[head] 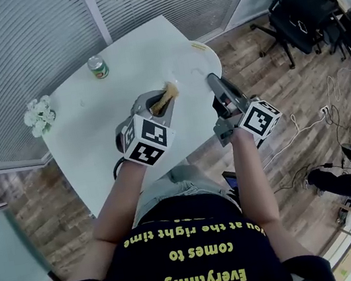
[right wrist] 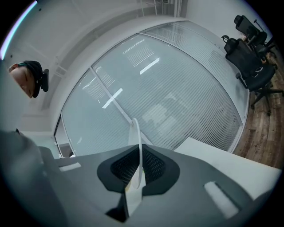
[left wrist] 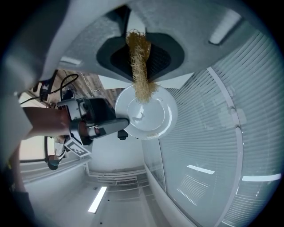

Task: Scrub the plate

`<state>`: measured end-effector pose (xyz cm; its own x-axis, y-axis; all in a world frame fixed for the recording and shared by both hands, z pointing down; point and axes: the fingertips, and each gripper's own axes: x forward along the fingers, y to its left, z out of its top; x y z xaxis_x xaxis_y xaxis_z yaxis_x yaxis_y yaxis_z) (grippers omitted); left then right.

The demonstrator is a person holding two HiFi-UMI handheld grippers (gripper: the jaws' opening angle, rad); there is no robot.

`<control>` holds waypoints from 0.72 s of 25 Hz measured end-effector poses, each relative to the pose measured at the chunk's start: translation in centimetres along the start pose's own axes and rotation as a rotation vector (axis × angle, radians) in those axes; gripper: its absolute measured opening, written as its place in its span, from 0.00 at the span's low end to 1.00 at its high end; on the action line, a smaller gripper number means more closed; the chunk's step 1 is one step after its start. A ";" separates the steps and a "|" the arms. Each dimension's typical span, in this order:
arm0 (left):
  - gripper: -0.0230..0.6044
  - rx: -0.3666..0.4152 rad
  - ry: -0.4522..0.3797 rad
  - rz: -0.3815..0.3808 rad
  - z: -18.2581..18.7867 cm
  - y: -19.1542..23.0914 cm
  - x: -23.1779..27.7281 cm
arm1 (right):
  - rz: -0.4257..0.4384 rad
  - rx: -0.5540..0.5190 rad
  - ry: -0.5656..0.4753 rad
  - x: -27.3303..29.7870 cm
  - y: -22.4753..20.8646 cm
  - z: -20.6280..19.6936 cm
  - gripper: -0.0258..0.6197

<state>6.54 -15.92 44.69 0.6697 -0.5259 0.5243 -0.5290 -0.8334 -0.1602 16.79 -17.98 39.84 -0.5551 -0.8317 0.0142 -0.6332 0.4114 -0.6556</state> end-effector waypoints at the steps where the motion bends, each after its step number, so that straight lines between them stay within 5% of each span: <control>1: 0.11 -0.001 -0.001 -0.005 0.0 -0.2 0.0 | 0.003 0.005 -0.001 0.1 0.1 0.0 0.06; 18: 0.11 0.021 -0.030 -0.082 1.5 -3.8 0.5 | 0.035 0.045 -0.002 0.5 0.8 -0.4 0.06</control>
<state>9.69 -13.26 44.37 0.7261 -0.4601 0.5110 -0.4608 -0.8772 -0.1350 15.79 -17.97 39.61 -0.5757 -0.8176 -0.0108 -0.5883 0.4233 -0.6890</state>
